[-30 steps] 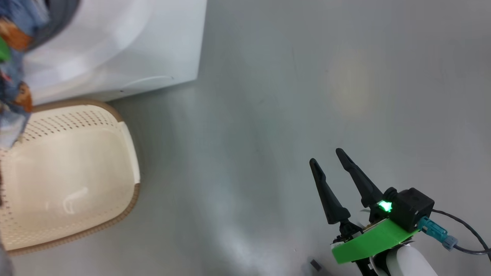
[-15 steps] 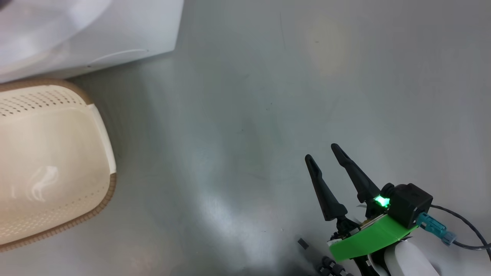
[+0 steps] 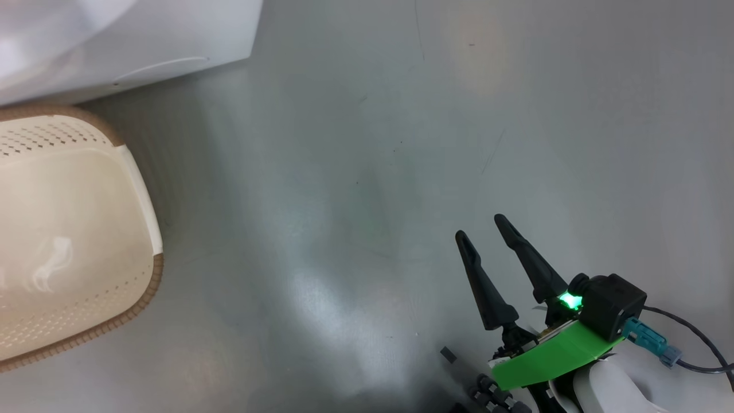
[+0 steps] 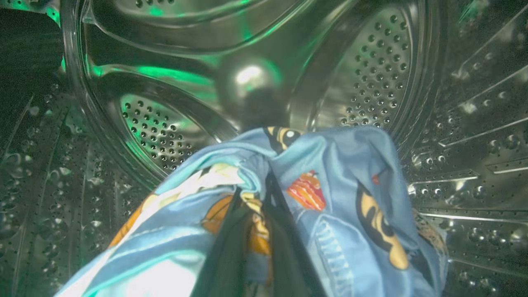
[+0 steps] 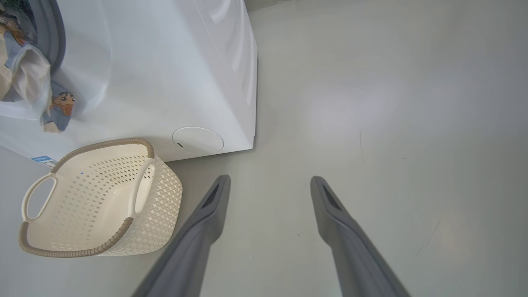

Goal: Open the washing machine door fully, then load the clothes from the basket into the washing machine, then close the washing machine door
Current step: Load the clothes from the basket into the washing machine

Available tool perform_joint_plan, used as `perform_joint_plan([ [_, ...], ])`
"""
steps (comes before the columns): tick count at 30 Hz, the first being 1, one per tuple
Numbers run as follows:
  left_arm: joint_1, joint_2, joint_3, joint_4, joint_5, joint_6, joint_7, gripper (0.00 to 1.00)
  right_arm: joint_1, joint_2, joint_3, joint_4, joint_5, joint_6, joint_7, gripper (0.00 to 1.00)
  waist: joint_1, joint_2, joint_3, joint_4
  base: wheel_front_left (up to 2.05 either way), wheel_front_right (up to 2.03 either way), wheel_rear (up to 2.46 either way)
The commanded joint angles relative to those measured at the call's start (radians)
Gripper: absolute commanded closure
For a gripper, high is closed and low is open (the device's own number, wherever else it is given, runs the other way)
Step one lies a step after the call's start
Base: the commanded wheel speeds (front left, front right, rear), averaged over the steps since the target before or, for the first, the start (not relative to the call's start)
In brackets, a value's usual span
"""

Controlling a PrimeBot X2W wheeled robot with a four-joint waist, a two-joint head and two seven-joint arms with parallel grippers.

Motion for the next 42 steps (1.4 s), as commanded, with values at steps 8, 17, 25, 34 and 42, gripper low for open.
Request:
perform_joint_plan([
  [8, -0.028, 0.039, -0.015, 0.177, 0.018, 0.017, -0.003, 1.0, 0.011, -0.003, 0.031, -0.001, 0.018, 0.002, -0.005, 0.0, 0.0, -0.0001, -0.027, 0.011, 0.0, 0.0, 0.0],
  [17, -0.043, 0.015, -0.035, 0.326, 0.021, 0.051, 0.024, 0.2, 0.014, -0.005, 0.026, 0.0, 0.02, 0.002, -0.005, 0.0, 0.0, -0.0001, -0.062, 0.026, 0.0, 0.0, 0.0],
  [25, -0.046, -0.008, -0.032, 0.394, -0.004, 0.065, 0.011, 0.0, 0.02, -0.015, 0.018, 0.002, 0.022, 0.002, -0.005, 0.0, 0.0, -0.0001, -0.083, 0.038, 0.0, 0.0, 0.0],
  [34, -0.032, -0.041, -0.028, 0.413, -0.032, 0.069, -0.002, 0.0, 0.022, -0.019, 0.01, 0.002, 0.016, 0.002, -0.005, 0.0, 0.0, -0.0001, -0.104, 0.061, 0.0, 0.0, 0.0],
  [42, 0.0, -0.089, -0.034, 0.388, -0.047, 0.079, -0.005, 0.0, 0.014, -0.023, -0.006, -0.001, 0.012, 0.002, -0.005, 0.0, 0.0, -0.0001, -0.122, 0.101, 0.0, 0.0, 0.0],
])
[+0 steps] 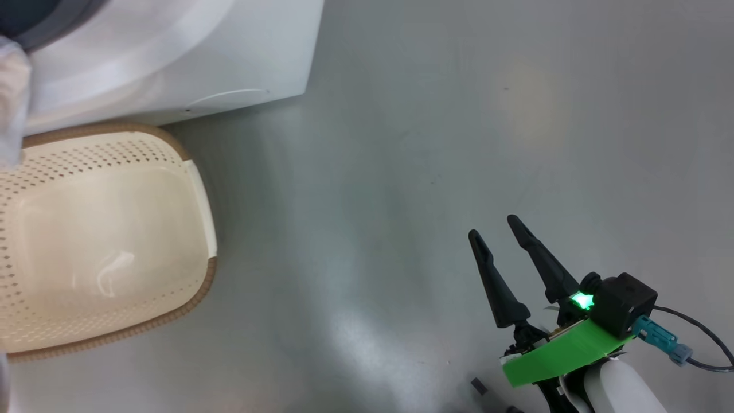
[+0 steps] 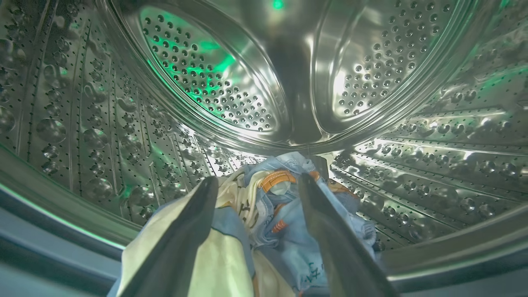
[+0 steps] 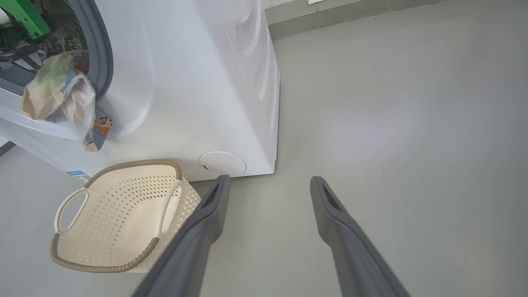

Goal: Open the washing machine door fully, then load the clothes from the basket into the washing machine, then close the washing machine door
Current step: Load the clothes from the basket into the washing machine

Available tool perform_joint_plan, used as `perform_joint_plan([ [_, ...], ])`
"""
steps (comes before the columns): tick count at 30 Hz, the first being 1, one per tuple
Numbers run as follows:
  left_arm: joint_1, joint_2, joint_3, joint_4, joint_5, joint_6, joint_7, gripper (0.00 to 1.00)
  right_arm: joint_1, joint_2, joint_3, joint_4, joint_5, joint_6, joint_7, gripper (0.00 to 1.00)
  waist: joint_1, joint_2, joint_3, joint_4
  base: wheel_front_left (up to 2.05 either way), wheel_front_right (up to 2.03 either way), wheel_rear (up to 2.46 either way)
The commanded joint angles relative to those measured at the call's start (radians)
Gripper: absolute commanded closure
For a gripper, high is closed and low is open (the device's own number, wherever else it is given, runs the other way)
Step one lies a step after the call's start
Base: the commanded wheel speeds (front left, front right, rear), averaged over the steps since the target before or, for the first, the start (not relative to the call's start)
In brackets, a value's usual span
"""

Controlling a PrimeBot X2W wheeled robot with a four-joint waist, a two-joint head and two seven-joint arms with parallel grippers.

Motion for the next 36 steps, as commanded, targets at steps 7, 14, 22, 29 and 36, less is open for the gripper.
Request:
perform_joint_plan([
  [7, 0.084, -0.006, 0.0, -0.098, -0.017, 0.006, -0.006, 0.0, 0.003, -0.008, 0.0, -0.022, 0.002, 0.002, -0.005, 0.0, 0.0, 0.0, -0.02, 0.058, 0.0, 0.0, 0.0],
  [14, 0.167, -0.063, 0.016, -0.199, -0.047, 0.002, -0.006, 0.0, 0.009, -0.02, -0.022, -0.031, -0.007, 0.002, -0.005, 0.0, 0.0, 0.0, -0.031, 0.107, 0.0, 0.0, 0.0],
  [22, 0.33, -0.15, -0.013, -0.38, -0.057, -0.031, -0.006, 0.0, 0.01, -0.047, -0.062, -0.048, -0.024, 0.002, -0.005, 0.0, 0.0, 0.0, -0.037, 0.184, 0.0, 0.0, 0.0],
  [29, 0.537, -0.183, -0.037, -0.576, -0.07, -0.028, -0.004, 0.0, 0.002, -0.065, -0.075, -0.063, -0.039, 0.002, -0.005, 0.0, 0.0, 0.0, -0.041, 0.233, 0.0, 0.0, 0.0],
  [36, 0.757, -0.173, -0.052, -0.793, -0.06, 0.002, 0.038, 0.0, 0.005, -0.074, -0.07, -0.063, -0.043, 0.002, -0.005, 0.0, 0.0, 0.0, -0.053, 0.257, 0.0, 0.0, 0.0],
])
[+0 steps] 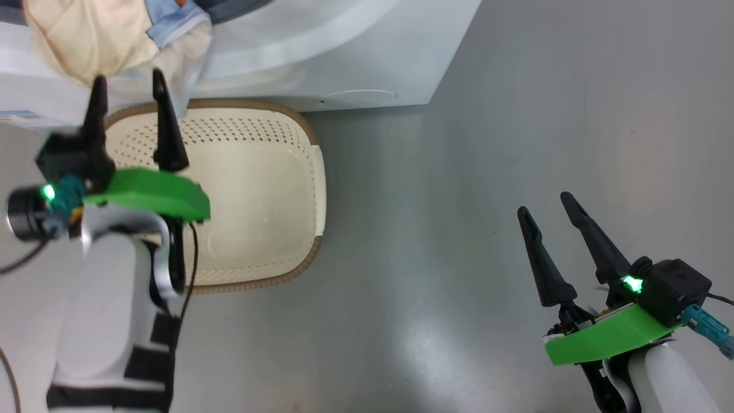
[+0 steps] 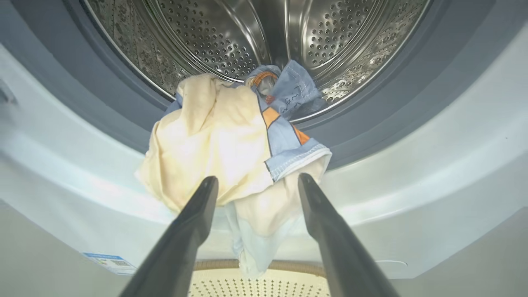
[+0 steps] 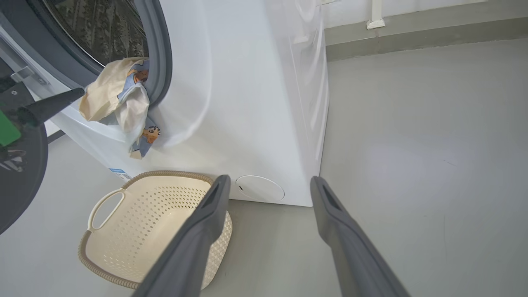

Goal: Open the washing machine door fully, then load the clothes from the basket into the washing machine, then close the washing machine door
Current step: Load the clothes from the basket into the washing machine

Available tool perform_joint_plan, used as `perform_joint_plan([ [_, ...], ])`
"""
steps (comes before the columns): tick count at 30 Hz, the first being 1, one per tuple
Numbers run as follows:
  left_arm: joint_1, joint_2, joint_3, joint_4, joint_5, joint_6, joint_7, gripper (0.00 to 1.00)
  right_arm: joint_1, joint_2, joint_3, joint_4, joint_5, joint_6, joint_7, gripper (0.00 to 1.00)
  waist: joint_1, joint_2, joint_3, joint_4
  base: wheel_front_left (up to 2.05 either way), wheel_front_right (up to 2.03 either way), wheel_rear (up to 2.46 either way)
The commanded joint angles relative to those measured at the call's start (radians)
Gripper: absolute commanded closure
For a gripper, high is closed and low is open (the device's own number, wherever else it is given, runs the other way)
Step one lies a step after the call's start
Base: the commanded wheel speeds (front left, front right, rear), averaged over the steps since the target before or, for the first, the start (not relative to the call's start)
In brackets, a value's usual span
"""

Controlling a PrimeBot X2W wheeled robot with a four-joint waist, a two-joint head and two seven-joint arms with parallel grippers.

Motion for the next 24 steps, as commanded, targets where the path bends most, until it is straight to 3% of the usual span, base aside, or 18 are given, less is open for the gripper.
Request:
perform_joint_plan([
  [1, 0.06, 0.04, 0.02, -0.069, 0.003, 0.014, 0.017, 0.0, 0.016, -0.005, 0.023, -0.025, -0.012, 0.002, -0.005, 0.0, 0.0, 0.0, -0.006, 0.008, 0.0, 0.0, 0.0],
  [11, 0.332, 0.031, 0.0, -0.344, -0.011, 0.059, 0.098, 0.0, 0.019, -0.012, 0.017, -0.027, -0.014, 0.002, -0.005, 0.0, 0.0, 0.0, -0.02, 0.019, 0.0, 0.0, 0.0],
  [24, 0.58, 0.021, -0.028, -0.567, -0.022, 0.114, 0.162, 0.0, 0.04, -0.013, -0.011, -0.038, -0.022, 0.002, -0.005, 0.0, 0.0, 0.0, -0.039, 0.021, 0.0, 0.0, 0.0],
])
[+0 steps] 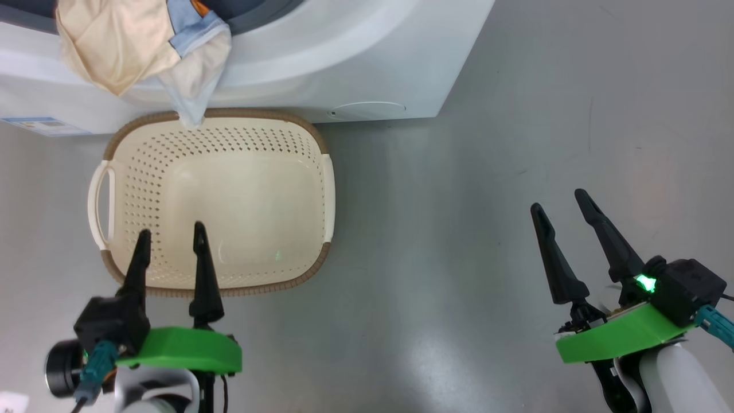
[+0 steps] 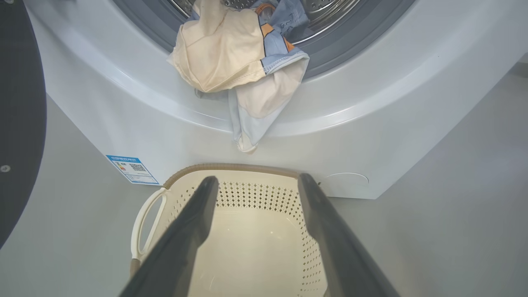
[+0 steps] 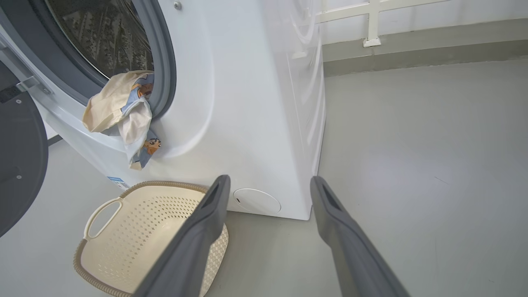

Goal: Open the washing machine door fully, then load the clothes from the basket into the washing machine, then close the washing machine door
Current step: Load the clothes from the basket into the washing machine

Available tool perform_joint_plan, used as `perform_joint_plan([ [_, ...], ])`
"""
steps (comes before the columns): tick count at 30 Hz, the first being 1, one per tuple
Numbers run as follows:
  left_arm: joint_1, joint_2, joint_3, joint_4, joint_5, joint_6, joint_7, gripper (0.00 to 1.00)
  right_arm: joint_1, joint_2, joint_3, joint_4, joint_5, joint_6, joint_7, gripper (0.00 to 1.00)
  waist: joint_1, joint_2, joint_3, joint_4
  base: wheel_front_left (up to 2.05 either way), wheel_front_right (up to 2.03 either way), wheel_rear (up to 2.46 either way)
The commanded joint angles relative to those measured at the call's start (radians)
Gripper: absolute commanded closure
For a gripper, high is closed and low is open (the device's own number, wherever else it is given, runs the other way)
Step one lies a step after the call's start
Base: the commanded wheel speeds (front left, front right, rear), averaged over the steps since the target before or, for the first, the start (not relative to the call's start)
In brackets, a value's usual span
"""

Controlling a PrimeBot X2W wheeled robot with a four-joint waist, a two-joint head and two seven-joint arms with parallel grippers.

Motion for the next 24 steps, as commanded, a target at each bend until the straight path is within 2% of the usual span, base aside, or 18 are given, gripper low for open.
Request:
perform_joint_plan([
  [1, 0.02, 0.017, 0.03, -0.036, -0.003, 0.008, 0.003, 0.0, 0.033, -0.005, 0.016, -0.025, -0.01, 0.002, -0.005, 0.0, 0.0, -0.0001, -0.002, 0.0, 0.0, 0.0, 0.0],
  [16, 0.08, 0.017, 0.019, -0.117, -0.008, 0.038, 0.04, 0.0, 0.046, 0.005, 0.014, -0.023, -0.007, 0.002, -0.005, 0.0, 0.0, -0.0001, -0.012, -0.011, 0.0, 0.0, 0.0],
  [24, 0.046, 0.025, 0.022, -0.113, -0.005, 0.04, 0.034, 0.0, 0.036, 0.009, 0.022, -0.023, -0.008, 0.002, -0.005, 0.0, 0.0, -0.0001, 0.002, -0.017, 0.0, 0.0, 0.0],
])
